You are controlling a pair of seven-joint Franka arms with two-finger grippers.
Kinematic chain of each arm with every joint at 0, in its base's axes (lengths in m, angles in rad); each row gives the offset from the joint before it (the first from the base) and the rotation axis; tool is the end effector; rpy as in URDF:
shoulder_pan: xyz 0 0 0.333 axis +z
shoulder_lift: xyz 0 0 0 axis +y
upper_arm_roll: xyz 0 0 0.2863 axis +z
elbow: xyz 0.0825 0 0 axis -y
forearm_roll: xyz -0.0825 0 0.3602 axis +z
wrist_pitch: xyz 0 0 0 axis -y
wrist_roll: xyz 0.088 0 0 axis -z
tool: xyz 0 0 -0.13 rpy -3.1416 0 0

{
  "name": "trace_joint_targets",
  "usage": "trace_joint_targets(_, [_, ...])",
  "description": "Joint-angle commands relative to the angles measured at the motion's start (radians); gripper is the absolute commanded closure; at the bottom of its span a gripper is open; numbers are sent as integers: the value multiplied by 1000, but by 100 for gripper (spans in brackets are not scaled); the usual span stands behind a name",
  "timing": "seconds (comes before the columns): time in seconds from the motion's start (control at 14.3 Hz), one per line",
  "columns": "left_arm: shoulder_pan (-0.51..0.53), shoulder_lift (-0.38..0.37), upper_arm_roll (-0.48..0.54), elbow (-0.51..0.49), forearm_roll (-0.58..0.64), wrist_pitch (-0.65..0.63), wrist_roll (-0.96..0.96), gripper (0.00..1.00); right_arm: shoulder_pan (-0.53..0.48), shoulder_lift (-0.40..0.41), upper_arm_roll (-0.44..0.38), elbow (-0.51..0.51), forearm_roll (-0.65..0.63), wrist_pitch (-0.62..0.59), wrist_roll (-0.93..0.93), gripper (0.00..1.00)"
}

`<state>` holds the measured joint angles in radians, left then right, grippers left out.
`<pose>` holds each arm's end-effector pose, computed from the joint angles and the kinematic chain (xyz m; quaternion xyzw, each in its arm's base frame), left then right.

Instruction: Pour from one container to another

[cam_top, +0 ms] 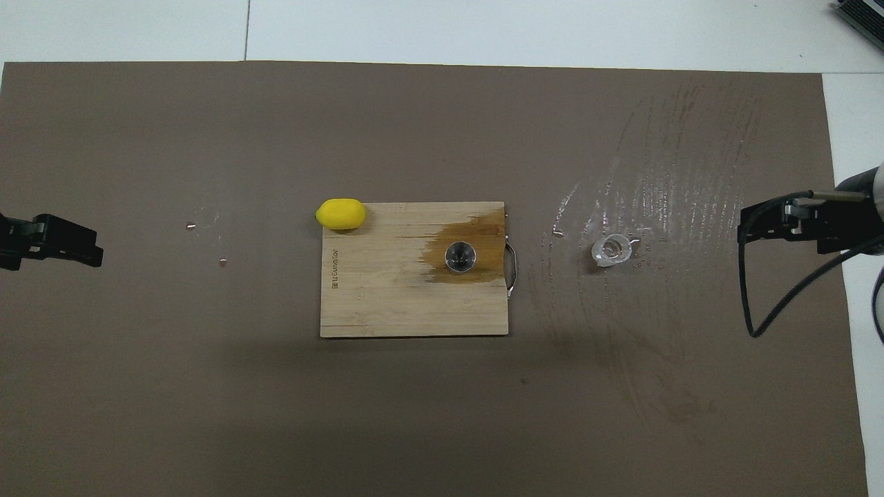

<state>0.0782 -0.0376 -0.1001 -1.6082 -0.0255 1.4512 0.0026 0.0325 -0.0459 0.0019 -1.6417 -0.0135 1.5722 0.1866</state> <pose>0.5036 -0.0154 0.5651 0.9981 -0.0128 -0.0599 0.0103 0.5161 0.0160 0.5642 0.9970 -0.0759 -0.0110 0.0081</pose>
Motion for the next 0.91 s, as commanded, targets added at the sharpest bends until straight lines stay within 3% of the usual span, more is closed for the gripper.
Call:
trace_joint_targets(0.0, [-1, -16, 0, -10, 15, -12, 7, 0, 3, 1, -2, 13, -2, -15, -3, 1])
trace_joint_targets(0.84, [-1, -16, 0, -10, 15, -12, 7, 0, 4, -3, 4, 5, 1, -6, -6, 0])
